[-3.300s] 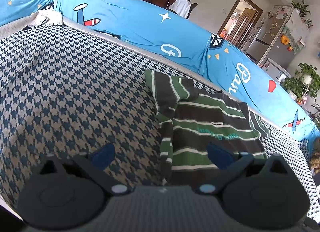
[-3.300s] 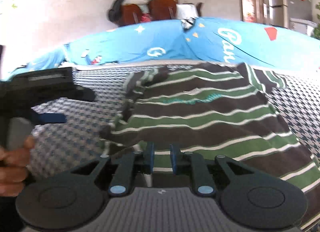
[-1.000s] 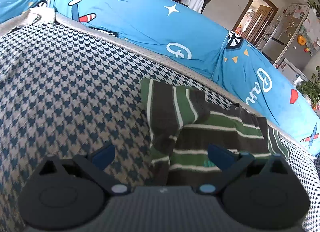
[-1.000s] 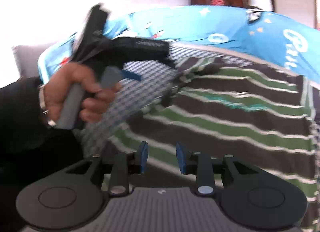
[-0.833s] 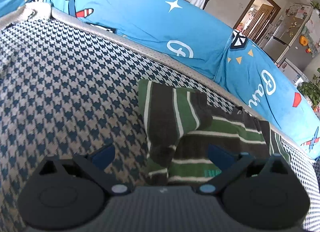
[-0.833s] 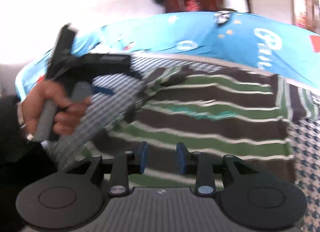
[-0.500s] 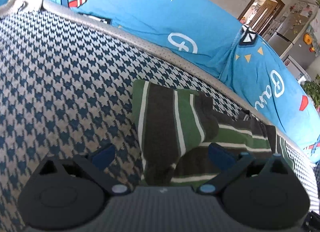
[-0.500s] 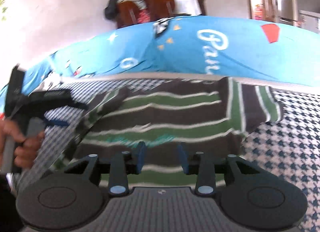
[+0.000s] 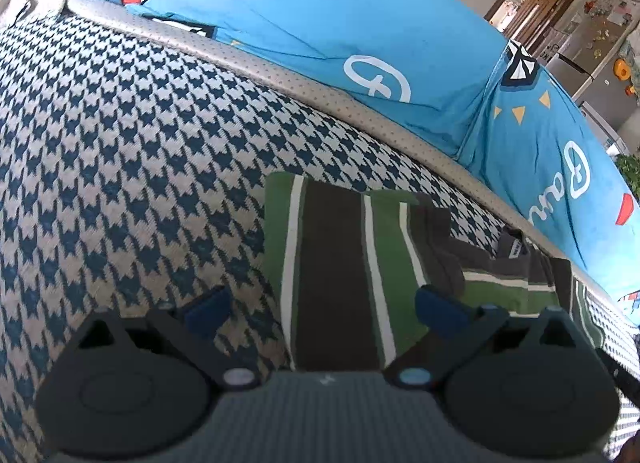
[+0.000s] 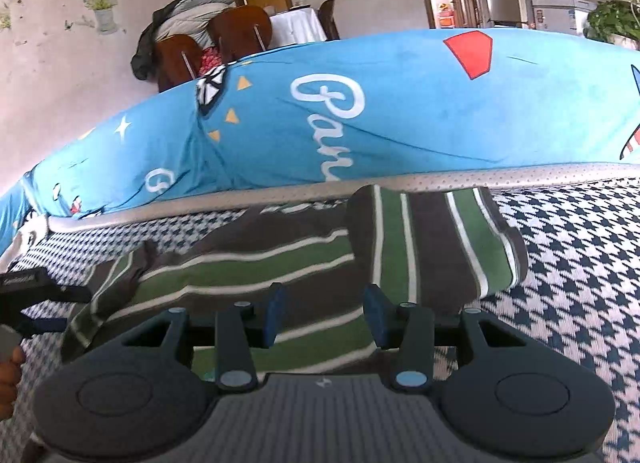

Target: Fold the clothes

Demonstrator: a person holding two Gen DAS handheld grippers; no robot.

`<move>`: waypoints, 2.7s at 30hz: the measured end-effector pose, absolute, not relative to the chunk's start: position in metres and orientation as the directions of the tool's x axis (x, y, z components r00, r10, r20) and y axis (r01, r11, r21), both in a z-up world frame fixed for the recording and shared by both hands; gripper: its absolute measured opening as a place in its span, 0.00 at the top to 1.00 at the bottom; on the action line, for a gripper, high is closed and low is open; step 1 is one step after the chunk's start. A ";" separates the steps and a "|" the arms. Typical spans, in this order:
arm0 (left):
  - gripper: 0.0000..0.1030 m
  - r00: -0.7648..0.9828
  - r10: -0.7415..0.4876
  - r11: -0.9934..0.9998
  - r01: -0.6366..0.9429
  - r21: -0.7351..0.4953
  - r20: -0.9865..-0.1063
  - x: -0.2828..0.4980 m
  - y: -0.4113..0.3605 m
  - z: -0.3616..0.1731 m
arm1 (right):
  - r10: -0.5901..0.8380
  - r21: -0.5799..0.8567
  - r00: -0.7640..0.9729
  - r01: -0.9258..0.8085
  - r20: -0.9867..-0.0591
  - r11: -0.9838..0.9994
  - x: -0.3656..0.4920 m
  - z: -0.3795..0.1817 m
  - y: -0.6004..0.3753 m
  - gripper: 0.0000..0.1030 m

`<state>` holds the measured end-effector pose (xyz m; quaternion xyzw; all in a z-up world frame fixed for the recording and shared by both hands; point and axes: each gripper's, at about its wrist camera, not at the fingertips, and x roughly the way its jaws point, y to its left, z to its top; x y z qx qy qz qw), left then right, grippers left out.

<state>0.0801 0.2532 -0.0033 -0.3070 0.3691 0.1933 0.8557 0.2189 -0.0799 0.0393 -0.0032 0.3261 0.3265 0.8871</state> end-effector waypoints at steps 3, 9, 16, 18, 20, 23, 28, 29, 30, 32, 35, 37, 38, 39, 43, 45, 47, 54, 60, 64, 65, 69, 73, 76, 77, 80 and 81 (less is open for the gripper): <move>0.00 0.651 0.108 0.742 -0.556 -0.375 -0.751 0.086 0.255 -0.004 | 0.564 0.208 0.585 -0.563 -0.583 0.800 0.231 0.035 -0.078 0.58; 0.00 0.654 0.110 0.755 -0.545 -0.365 -0.748 0.096 0.257 -0.004 | 0.538 0.190 0.610 -0.541 -0.582 0.820 0.251 0.028 -0.073 0.58; 0.00 0.668 0.071 0.782 -0.498 -0.375 -0.741 0.105 0.250 -0.004 | 0.510 0.173 0.641 -0.514 -0.574 0.840 0.274 0.021 -0.062 0.58; 0.00 0.670 0.051 0.800 -0.471 -0.371 -0.741 0.110 0.245 -0.004 | 0.505 0.176 0.642 -0.507 -0.577 0.844 0.280 0.018 -0.060 0.58; 0.00 0.670 0.041 0.814 -0.452 -0.365 -0.741 0.114 0.240 -0.005 | 0.506 0.183 0.638 -0.504 -0.580 0.844 0.285 0.015 -0.058 0.58; 0.00 0.673 0.035 0.824 -0.438 -0.360 -0.739 0.118 0.235 -0.006 | 0.513 0.187 0.629 -0.511 -0.584 0.839 0.289 0.011 -0.053 0.58; 0.01 0.683 0.025 0.838 -0.413 -0.357 -0.730 0.121 0.227 -0.007 | 0.512 0.154 0.632 -0.532 -0.582 0.833 0.288 0.006 -0.044 0.59; 0.02 0.685 0.027 0.842 -0.409 -0.353 -0.728 0.121 0.225 -0.006 | 0.514 0.153 0.633 -0.535 -0.579 0.831 0.288 0.005 -0.044 0.65; 0.04 0.686 0.030 0.845 -0.405 -0.348 -0.727 0.121 0.223 -0.006 | 0.514 0.150 0.634 -0.536 -0.578 0.830 0.288 0.005 -0.043 0.69; 0.09 0.687 0.039 0.855 -0.399 -0.332 -0.725 0.122 0.219 -0.006 | 0.508 0.141 0.640 -0.535 -0.577 0.833 0.288 0.004 -0.041 0.85; 0.30 0.680 0.066 0.871 -0.396 -0.290 -0.730 0.123 0.212 -0.006 | 0.506 0.150 0.642 -0.526 -0.575 0.837 0.290 0.003 -0.043 0.92; 0.40 0.675 0.087 0.882 -0.394 -0.259 -0.733 0.125 0.207 -0.005 | 0.504 0.150 0.644 -0.523 -0.575 0.839 0.290 0.004 -0.043 0.94; 0.44 0.673 0.094 0.886 -0.393 -0.248 -0.733 0.125 0.205 -0.005 | 0.503 0.148 0.646 -0.522 -0.574 0.840 0.290 0.006 -0.043 0.94; 0.51 0.673 0.104 0.889 -0.393 -0.234 -0.733 0.126 0.203 -0.005 | 0.501 0.146 0.648 -0.521 -0.573 0.841 0.290 0.007 -0.042 0.94; 0.73 0.669 0.163 0.903 -0.398 -0.164 -0.725 0.127 0.191 -0.001 | 0.485 0.140 0.674 -0.500 -0.557 0.855 0.288 0.015 -0.045 0.95; 0.77 0.669 0.190 0.908 -0.398 -0.131 -0.718 0.129 0.186 0.001 | 0.473 0.137 0.693 -0.482 -0.544 0.865 0.287 0.020 -0.048 0.96; 0.80 0.674 0.218 0.914 -0.395 -0.095 -0.706 0.131 0.180 0.003 | 0.465 0.143 0.708 -0.466 -0.531 0.873 0.287 0.026 -0.052 0.96; 0.81 0.751 0.320 0.935 -0.350 0.063 -0.577 0.148 0.145 0.027 | 0.413 0.117 0.789 -0.407 -0.454 0.906 0.282 0.055 -0.069 0.96; 0.78 0.806 0.372 0.926 -0.356 0.125 -0.461 0.171 0.121 0.050 | 0.341 0.161 0.878 -0.304 -0.336 0.939 0.283 0.089 -0.100 0.96; 0.59 0.762 0.350 0.924 -0.376 0.067 -0.545 0.184 0.128 0.042 | 0.425 0.275 0.814 -0.337 -0.395 0.900 0.301 0.085 -0.120 0.94; 0.52 0.754 0.342 0.923 -0.383 0.047 -0.561 0.184 0.132 0.039 | 0.432 0.293 0.807 -0.333 -0.404 0.896 0.304 0.083 -0.125 0.93; 0.34 0.748 0.355 0.911 -0.412 0.027 -0.561 0.176 0.138 0.040 | 0.434 0.354 0.797 -0.296 -0.421 0.887 0.314 0.081 -0.154 0.93; 0.20 0.767 0.349 0.906 -0.423 -0.016 -0.538 0.165 0.141 0.053 | 0.380 0.336 0.802 -0.239 -0.460 0.911 0.318 0.076 -0.177 0.92; 0.14 0.779 0.296 0.915 -0.397 -0.070 -0.552 0.157 0.137 0.059 | 0.390 0.359 0.762 -0.220 -0.518 0.907 0.322 0.063 -0.187 0.91; 0.12 0.779 0.277 0.918 -0.388 -0.085 -0.563 0.154 0.134 0.058 | 0.397 0.368 0.744 -0.217 -0.538 0.904 0.323 0.057 -0.188 0.90; 0.12 0.771 0.229 0.922 -0.367 -0.121 -0.594 0.145 0.127 0.056 | 0.422 0.407 0.689 -0.197 -0.590 0.892 0.326 0.042 -0.193 0.82; 0.12 0.768 0.216 0.923 -0.362 -0.130 -0.603 0.142 0.125 0.054 | 0.435 0.437 0.673 -0.181 -0.598 0.881 0.328 0.038 -0.195 0.82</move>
